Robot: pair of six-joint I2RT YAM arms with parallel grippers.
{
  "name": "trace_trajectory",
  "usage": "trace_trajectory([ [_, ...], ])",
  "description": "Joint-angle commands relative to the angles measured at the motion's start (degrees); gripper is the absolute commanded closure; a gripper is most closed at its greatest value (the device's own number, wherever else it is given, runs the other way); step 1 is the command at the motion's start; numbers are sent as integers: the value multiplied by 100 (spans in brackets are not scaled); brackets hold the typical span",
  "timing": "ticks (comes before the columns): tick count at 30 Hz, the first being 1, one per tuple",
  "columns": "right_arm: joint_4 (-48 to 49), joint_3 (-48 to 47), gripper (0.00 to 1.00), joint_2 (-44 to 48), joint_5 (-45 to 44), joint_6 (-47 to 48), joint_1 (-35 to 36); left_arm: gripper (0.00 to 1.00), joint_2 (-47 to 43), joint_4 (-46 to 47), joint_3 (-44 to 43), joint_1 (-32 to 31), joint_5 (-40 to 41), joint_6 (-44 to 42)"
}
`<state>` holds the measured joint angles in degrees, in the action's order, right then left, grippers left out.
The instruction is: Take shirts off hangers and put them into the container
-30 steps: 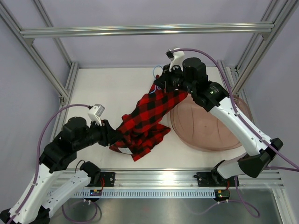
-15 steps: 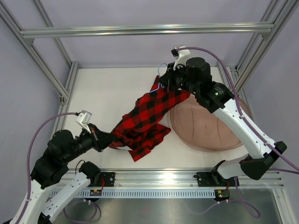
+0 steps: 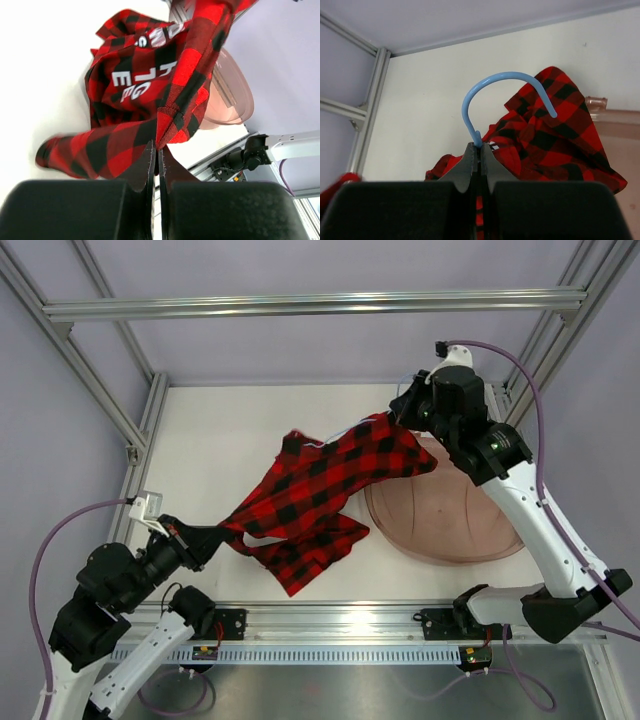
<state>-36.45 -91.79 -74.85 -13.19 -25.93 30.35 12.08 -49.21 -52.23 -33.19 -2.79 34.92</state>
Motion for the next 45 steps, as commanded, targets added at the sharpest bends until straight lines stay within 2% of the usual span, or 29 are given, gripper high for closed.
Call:
trace_trajectory([
  [1,331,126,100,339,-800,-728,-791,100,-241,-264,90,-3,314,68],
  [5,234,240,100,322,-458,-1246,-1223,100,-390,-247,90,-3,147,15],
  [10,954,741,100,480,553,-1713,-1506,100,-224,-273,107,-3,-37,-20],
  [13,1524,907,100,410,1868,-1774,-1514,100,-171,51,344,-3,-265,59],
  [14,2205,987,100,410,2830,-1784,-1506,100,-101,165,493,-3,-345,77],
  [16,2711,997,100,392,3443,-1618,-1313,100,40,577,643,-3,-599,86],
  [19,2556,436,100,226,3911,-855,-752,100,400,1043,872,-3,-810,86],
  [22,2817,346,100,102,4780,-668,-548,100,760,1421,960,-3,-925,103],
  [23,3010,346,100,93,5200,-615,-530,100,831,1475,969,-3,-917,120],
  [25,3091,328,100,85,5475,-440,-434,100,1041,1502,899,-12,-777,138],
  [26,3265,337,100,67,5964,-395,-398,100,1103,1476,864,-3,-706,138],
  [29,3565,407,100,67,6600,-299,-179,100,1393,1188,609,-3,-312,59],
  [31,3836,556,100,119,6802,-298,-39,100,1647,871,277,-3,240,-54],
  [33,3690,609,100,234,6716,-159,32,100,1876,160,3,-3,804,-47],
  [34,3262,644,100,277,6455,60,67,100,2060,-77,-216,-3,1285,-29],
  [37,2419,627,100,436,5849,631,190,100,2106,-563,-288,-3,1841,120],
  [39,2108,627,100,454,5600,930,287,100,1966,-346,-201,-3,1756,103],
  [40,1880,679,100,454,5286,1028,322,97,1904,-230,-139,-3,1616,103],
  [42,1712,767,100,419,4968,1265,471,83,1772,225,-25,-3,1213,16],
  [45,1501,847,100,243,4449,1511,691,56,1763,771,-94,-3,632,-177],
])
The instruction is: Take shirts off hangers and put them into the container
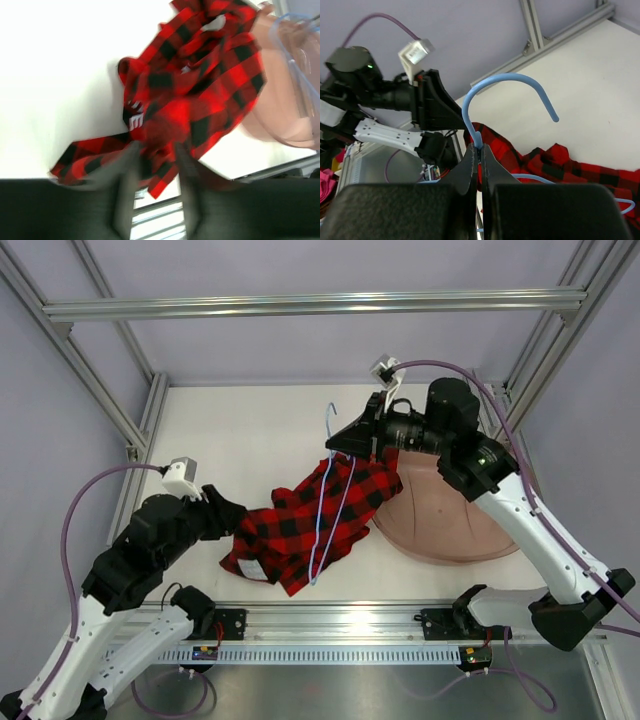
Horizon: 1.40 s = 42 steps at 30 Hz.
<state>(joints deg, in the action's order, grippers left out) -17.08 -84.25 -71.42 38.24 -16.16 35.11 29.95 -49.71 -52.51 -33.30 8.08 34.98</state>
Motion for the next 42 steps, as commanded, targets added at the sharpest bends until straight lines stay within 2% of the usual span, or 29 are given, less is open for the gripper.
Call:
trace_trajectory([
  [1,-497,93,100,-205,-921,579,294,50,10,1058,-153,-1,-726,-193],
  [2,-533,93,100,-267,-1037,666,347,32,123,1147,-406,8,-972,-272],
  [3,-577,75,100,-328,-1160,711,486,25,203,1183,-566,8,-1044,-307],
  [6,-717,5,100,-539,-1757,860,716,15,728,1122,-1363,-1,-1447,-491],
  [8,-849,-56,100,-706,-2135,904,900,19,1133,886,-1787,8,-1764,-554],
  [9,-876,-118,100,-742,-2215,948,962,26,1335,806,-2111,-1,-1966,-615],
  [10,-911,-136,100,-812,-2389,948,997,38,1616,771,-2218,8,-2011,-633],
  [12,-911,-144,100,-847,-2514,940,1076,45,1733,691,-2359,8,-1864,-659],
  [15,-964,-153,100,-874,-2716,966,1129,46,1759,638,-2360,8,-1792,-686],
  [20,-1139,-320,100,-970,-2971,1045,1208,49,1900,796,-1940,-27,-2275,-624],
  [24,-1437,-776,100,-1207,-3182,1159,1235,50,1786,1112,-1596,-238,-2476,-598],
  [33,-1860,-1594,100,-1524,-3797,1291,1235,53,1707,911,-1473,-476,-2416,-773],
  [42,-1992,-1735,100,-1568,-3640,1300,1235,53,1662,1095,-1218,-502,-2609,-896],
])
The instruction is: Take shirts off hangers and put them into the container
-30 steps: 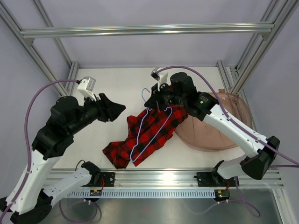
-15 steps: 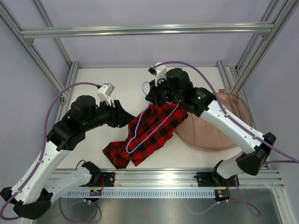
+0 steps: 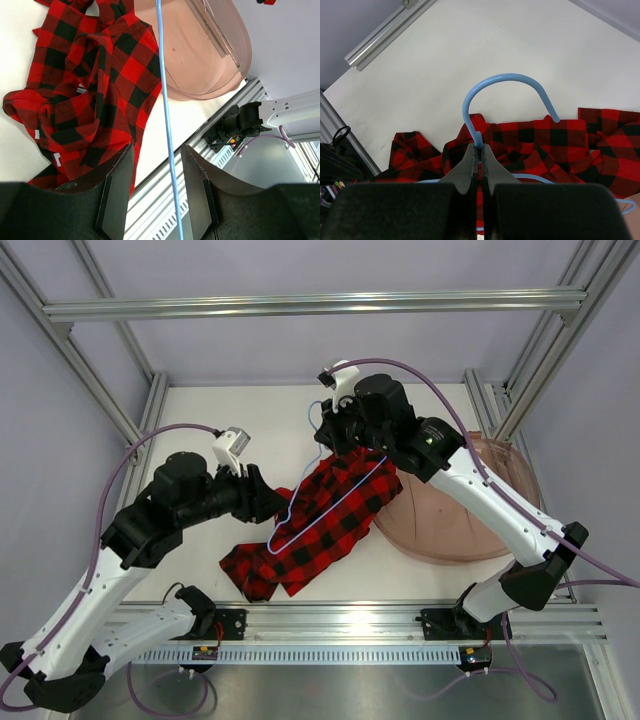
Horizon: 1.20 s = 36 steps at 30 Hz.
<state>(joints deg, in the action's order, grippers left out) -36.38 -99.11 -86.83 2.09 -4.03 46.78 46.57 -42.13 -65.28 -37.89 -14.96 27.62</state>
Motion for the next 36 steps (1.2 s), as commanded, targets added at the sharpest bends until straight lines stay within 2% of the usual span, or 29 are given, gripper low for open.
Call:
trace_trajectory([
  [1,-62,-249,100,-19,11,87,68,53,19,363,59,-52,-306,-169],
  [13,-115,-346,100,-71,178,78,68,56,300,565,15,-263,-376,-230],
  [19,-141,-355,100,-106,196,78,68,66,406,583,32,-316,-332,-239],
  [26,-176,-398,100,-89,222,96,68,71,494,636,15,-360,-332,-230],
  [27,-176,-399,100,-98,222,104,68,73,502,644,15,-368,-332,-222],
  [29,-211,-416,100,-89,231,113,68,82,494,636,24,-386,-323,-222],
  [31,-212,-407,100,-80,239,131,76,98,485,627,15,-395,-280,-221],
  [36,-203,-390,100,-27,213,113,76,100,336,601,32,-439,37,-186],
])
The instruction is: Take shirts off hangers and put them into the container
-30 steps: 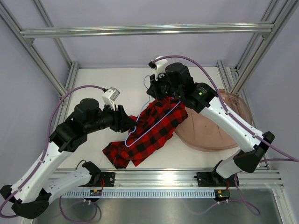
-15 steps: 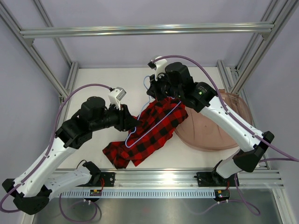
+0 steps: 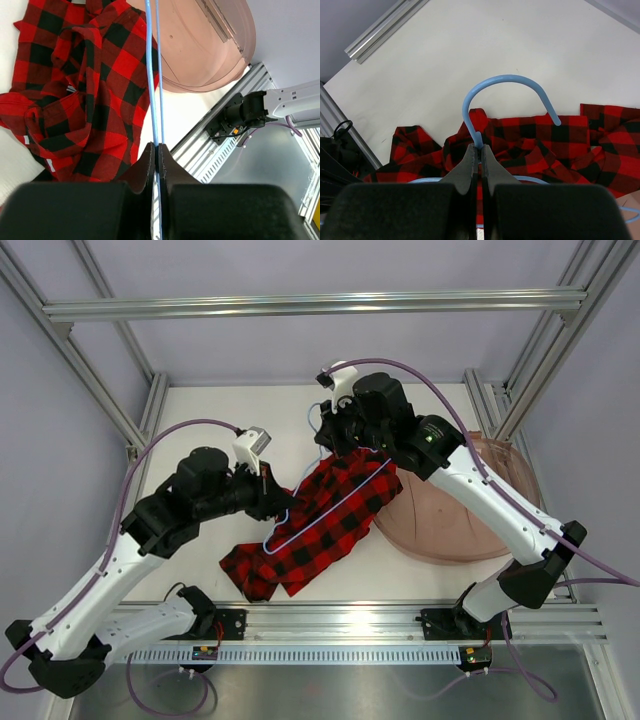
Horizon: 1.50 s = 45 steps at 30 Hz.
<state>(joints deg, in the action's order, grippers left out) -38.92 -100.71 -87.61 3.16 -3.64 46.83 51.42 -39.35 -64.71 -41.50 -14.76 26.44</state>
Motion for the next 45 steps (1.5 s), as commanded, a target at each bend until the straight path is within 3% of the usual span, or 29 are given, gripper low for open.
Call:
trace_trajectory([
  [1,51,-221,94,69,89,48,72,100,-193,288,-42,-87,235,-68],
  [2,68,-213,84,121,80,39,72,100,-237,270,-42,-95,342,-68],
  [3,77,-204,61,157,80,21,72,100,-342,244,-59,-96,447,-95],
  [5,103,-169,42,323,-16,-31,72,100,-457,209,-77,-87,720,-112],
  [6,104,-143,15,393,-34,-75,81,100,-518,200,-112,-95,781,-147],
  [8,77,-107,2,656,-140,-119,98,100,-545,69,-182,-87,1019,-165],
  [12,-37,41,0,1298,-289,-347,186,100,-536,-212,-384,-96,1493,-235],
  [19,60,745,1,3327,-509,-778,230,100,-291,-1232,-1349,-95,3740,-358],
  [26,-415,938,1,3716,-667,-814,230,100,201,-1961,-2693,185,4482,-736],
  [27,-389,1087,1,3743,-667,-814,230,100,324,-1988,-2827,325,4421,-884],
  [31,-222,1395,1,3874,-571,-823,230,100,685,-1901,-3346,1886,3037,-1333],
  [37,-204,1571,1,3901,-501,-700,230,100,1133,-1638,-3663,3224,1882,-1791],
  [45,-318,1580,0,3892,-500,-419,230,100,1362,-759,-3364,3938,1082,-2028],
])
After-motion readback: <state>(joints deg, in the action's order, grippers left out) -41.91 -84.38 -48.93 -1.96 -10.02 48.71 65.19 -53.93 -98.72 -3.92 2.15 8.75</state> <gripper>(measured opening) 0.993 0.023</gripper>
